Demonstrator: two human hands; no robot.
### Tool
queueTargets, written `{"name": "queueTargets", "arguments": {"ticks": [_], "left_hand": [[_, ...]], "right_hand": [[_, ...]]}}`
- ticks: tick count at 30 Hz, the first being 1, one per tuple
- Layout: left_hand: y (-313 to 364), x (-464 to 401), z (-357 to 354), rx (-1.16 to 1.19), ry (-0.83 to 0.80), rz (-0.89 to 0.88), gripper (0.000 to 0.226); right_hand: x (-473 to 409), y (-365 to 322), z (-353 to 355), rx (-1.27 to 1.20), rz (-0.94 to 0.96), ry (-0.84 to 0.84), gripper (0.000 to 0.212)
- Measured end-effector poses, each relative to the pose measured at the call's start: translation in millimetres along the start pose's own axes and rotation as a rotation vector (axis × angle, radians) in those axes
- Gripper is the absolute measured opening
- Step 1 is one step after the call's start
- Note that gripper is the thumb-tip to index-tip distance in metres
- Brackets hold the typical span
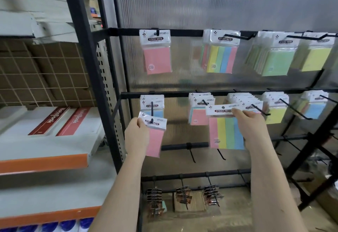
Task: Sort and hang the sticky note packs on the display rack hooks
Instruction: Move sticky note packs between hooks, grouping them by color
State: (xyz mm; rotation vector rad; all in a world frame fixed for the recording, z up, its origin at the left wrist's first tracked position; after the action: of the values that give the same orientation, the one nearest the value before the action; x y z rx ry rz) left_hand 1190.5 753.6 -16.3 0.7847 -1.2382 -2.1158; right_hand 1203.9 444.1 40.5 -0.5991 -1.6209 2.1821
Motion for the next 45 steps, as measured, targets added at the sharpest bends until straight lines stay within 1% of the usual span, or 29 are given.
{"name": "queueTargets", "arguments": {"ticks": [4,6,10,13,16,19,23,24,27,31,33,34,37,39,42,45], "left_hand": [[4.0,23.8,12.7,0.0,0.119,-0.007,0.029],[10.3,38.2,17.4,0.022,0.173,-0.007,0.029],[26.0,66.5,13.0,0.012,0.167,-0.025,0.027],[40.6,87.0,6.0,0.014,0.141,-0.035,0.026],[51.9,104.5,4.3,-0.009,0.161,-0.043,0.028],[57.1,118.3,6.3,-0.027,0.189,-0.047,0.03],[66.4,131.1,12.9,-0.052,0.222,-0.056,0.029],[69.4,132.5,14.5,-0.055,0.228,-0.054,0.027],[78.6,131.3,16.3,-0.043,0.241,-0.042,0.024],[93.5,124.2,14.4,-0.007,0.275,-0.077,0.028],[100.3,120.9,11.3,0.01,0.266,-0.093,0.032],[103.4,118.4,9.7,0.018,0.261,-0.099,0.033],[111.1,109.2,6.8,0.031,0.259,-0.119,0.033],[114.6,103.5,6.2,0.035,0.26,-0.131,0.032],[118.5,95.4,6.8,0.065,0.255,-0.15,0.03],[119.1,86.8,7.6,0.099,0.256,-0.15,0.026]], "right_hand": [[-1.6,-6.8,18.9,-0.049,0.044,0.017,0.048],[-4.8,-9.1,31.8,-0.074,0.085,0.018,0.051],[-13.3,-7.8,57.9,-0.136,0.135,-0.003,0.049],[-18.2,-0.8,73.8,-0.197,0.152,-0.01,0.057],[-21.9,6.2,84.5,-0.268,0.132,-0.036,0.063],[-26.2,3.3,91.0,-0.341,0.14,-0.067,0.059],[-29.5,-21.3,95.2,-0.286,0.261,-0.095,0.035],[-29.5,-30.0,94.6,-0.274,0.296,-0.104,0.032],[-34.6,-52.0,86.4,-0.293,0.357,-0.118,0.039],[-44.8,-76.0,69.6,-0.337,0.406,-0.117,0.039],[-47.8,-87.7,64.5,-0.374,0.412,-0.12,0.031],[-48.7,-93.9,63.0,-0.39,0.408,-0.121,0.03],[-51.3,-111.9,58.6,-0.452,0.404,-0.109,0.036],[-55.5,-121.1,52.5,-0.488,0.382,-0.104,0.033],[-61.4,-127.2,41.4,-0.546,0.311,-0.084,0.035],[-65.1,-126.7,32.6,-0.556,0.258,-0.06,0.033]]}}
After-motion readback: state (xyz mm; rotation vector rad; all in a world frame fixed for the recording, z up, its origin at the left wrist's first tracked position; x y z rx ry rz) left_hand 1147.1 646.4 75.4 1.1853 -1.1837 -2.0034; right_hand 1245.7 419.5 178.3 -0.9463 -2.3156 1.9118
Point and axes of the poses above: each hand's wrist, its own x-axis away from the middle knuckle, its own z-axis out of the back of the hand, y = z × x, the point moved 6 cm from there along -x, towards the middle knuckle, and after that the axes turned 11 degrees about y, right-handed, at the moved point
